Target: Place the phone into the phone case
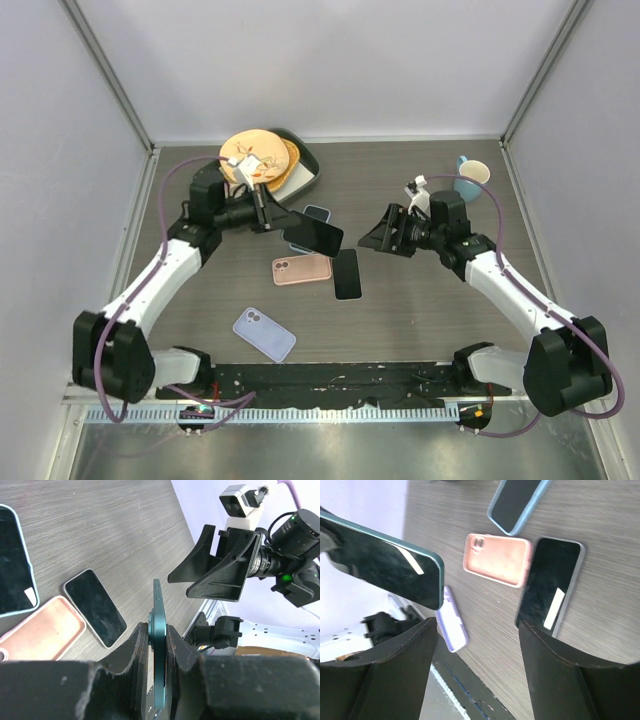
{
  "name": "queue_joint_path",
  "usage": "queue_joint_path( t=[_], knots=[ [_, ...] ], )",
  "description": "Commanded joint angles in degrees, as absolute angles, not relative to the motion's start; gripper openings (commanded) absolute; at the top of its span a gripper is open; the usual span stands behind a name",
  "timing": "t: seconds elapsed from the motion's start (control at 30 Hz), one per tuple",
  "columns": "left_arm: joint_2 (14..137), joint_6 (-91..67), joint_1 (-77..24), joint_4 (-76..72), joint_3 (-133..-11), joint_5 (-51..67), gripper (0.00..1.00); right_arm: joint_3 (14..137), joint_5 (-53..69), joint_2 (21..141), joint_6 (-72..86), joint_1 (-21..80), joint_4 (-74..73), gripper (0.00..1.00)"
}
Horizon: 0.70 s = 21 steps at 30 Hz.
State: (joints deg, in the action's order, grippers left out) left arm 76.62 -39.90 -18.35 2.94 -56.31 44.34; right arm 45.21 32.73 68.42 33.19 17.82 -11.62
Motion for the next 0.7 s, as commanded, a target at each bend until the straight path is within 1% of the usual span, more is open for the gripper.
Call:
queue_joint_path(
  t=[0.0, 0.03, 0.13, 0.2, 0.3, 0.5, 0.6, 0.63, 0.67],
  knots=[
    [67.26, -44.99, -14.69, 1.85, -51.26, 48.34, 0.00, 46.24, 41.73, 67.32, 39.96, 18.45, 1.91, 0.74],
    [65.84, -48.65, -13.37, -1.63, -50.11, 49.91, 0.00, 45.88, 42.27, 67.50, 41.90, 18.89, 7.07, 0.74],
    [62.32, -58.51, -11.43, -13.42, -45.10, 52.46, 0.00, 45.70, 42.19, 69.25, 47.63, 22.14, 14.91, 0.75],
    [61.00, -62.47, -10.90, -21.31, -42.20, 52.73, 0.00, 47.10, 41.49, 70.66, 49.03, 25.12, 15.99, 0.75],
    [60.47, -65.12, -10.90, -25.13, -40.96, 53.00, 0.00, 48.51, 40.43, 73.12, 49.31, 28.03, 17.14, 0.74],
    [61.26, -66.00, -10.81, -27.58, -41.84, 54.05, 0.00, 48.43, 41.57, 74.79, 52.38, 28.83, 21.97, 0.71],
    [61.87, -66.97, -10.81, -29.44, -41.75, 54.32, 0.00, 48.16, 41.75, 75.14, 53.52, 29.09, 23.46, 0.63],
    [62.31, -67.23, -10.81, -29.79, -41.66, 54.49, 0.00, 47.99, 42.01, 75.23, 55.35, 29.09, 25.47, 0.56],
    [62.40, -67.85, -10.90, -30.84, -41.57, 54.75, 0.00, 47.38, 42.27, 75.32, 56.42, 29.00, 27.05, 0.51]
  ],
)
